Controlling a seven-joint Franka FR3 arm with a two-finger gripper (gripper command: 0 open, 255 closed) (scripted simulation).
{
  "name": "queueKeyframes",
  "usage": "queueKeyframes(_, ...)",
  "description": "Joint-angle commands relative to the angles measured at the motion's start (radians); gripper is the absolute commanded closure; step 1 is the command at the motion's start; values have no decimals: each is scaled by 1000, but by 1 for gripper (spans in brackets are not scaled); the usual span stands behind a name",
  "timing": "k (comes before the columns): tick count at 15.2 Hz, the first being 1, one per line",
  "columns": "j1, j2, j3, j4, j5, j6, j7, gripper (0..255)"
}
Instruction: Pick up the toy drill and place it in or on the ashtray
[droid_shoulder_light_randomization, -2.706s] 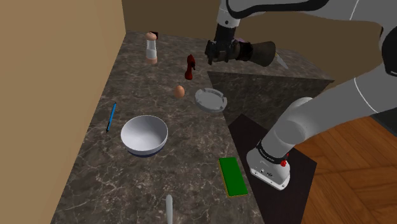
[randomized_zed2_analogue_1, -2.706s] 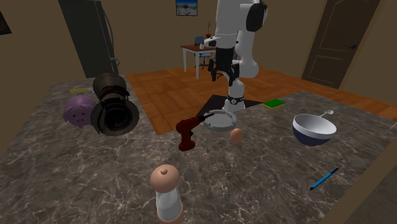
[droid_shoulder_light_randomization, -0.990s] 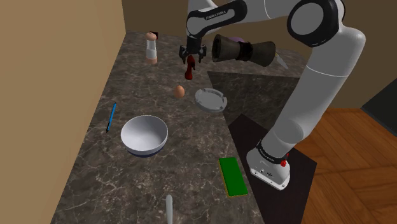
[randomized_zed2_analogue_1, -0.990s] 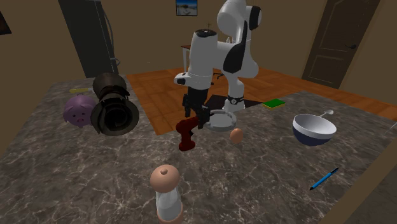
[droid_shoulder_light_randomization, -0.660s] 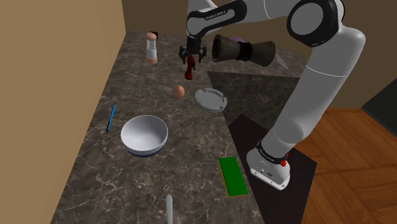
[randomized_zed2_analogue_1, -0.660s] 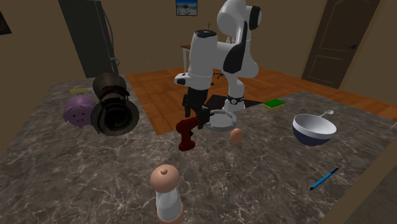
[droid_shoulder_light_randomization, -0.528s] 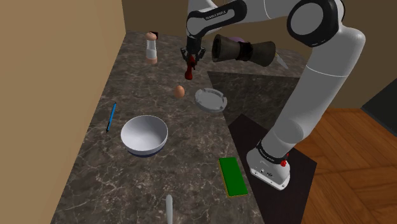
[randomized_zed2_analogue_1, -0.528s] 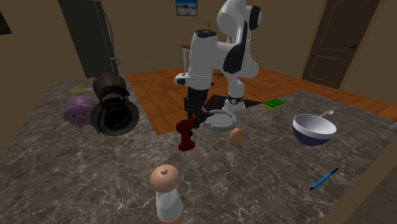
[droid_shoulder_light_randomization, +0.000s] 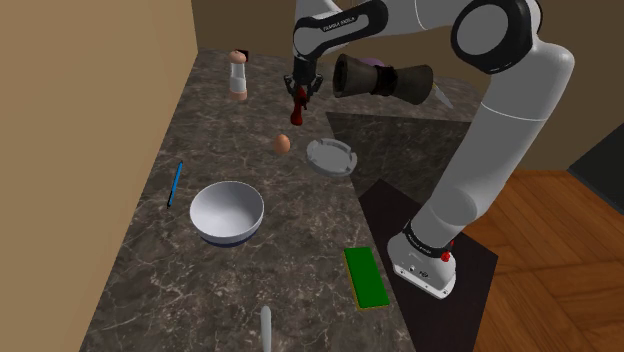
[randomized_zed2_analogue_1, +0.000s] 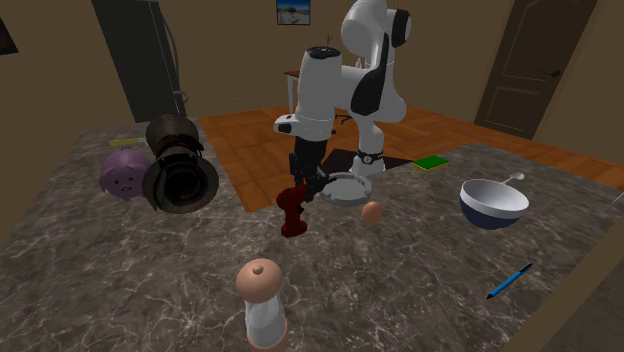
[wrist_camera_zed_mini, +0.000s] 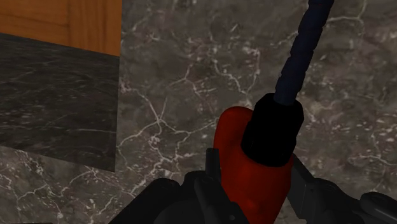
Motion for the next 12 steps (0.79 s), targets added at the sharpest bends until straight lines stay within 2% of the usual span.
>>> queueKeyframes(1, 0, -4, 0, 7, 1, -12, -2, 255)
queueKeyframes(12, 1, -45, 2, 104, 12, -148, -21, 255)
